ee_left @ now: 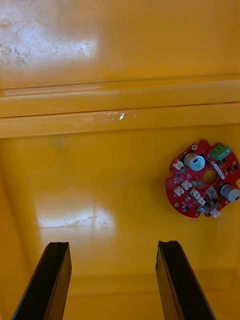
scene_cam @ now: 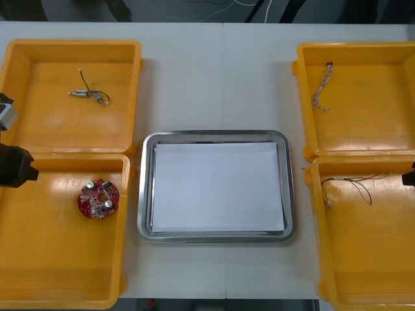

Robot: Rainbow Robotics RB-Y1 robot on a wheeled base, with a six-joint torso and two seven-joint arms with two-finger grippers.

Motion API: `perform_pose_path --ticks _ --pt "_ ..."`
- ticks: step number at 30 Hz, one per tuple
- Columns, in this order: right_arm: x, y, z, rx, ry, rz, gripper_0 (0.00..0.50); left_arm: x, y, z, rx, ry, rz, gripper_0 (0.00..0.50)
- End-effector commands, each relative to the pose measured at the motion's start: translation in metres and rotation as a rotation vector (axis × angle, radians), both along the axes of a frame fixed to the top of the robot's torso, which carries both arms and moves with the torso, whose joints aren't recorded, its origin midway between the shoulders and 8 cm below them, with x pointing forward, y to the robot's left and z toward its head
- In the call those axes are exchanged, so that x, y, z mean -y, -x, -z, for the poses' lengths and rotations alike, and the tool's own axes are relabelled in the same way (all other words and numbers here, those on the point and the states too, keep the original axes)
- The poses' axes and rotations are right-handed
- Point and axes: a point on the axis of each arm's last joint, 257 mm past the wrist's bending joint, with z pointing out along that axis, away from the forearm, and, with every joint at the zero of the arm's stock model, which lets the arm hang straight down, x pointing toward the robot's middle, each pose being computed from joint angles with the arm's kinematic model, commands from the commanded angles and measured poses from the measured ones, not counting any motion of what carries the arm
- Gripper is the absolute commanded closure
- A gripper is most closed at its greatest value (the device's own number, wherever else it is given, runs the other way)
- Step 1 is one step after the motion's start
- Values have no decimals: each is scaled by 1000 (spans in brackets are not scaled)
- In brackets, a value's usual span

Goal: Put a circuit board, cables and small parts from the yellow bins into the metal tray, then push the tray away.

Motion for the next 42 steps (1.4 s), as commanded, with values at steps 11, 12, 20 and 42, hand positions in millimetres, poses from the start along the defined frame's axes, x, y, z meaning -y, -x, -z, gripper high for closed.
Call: perform_pose_path --ticks 11,12,20,42 --pt "-9 2 -1 9 21 -57 0 -7 6 -2 -4 -41 -4 0" --pt "-9 2 -1 9 21 -57 0 -7 6 -2 -4 -41 -4 0" --pt "-9 2 -1 9 21 -57 0 -7 6 -2 -4 -41 -4 0" --pt "-9 2 -1 9 21 -57 0 -7 6 -2 -4 -41 -4 0"
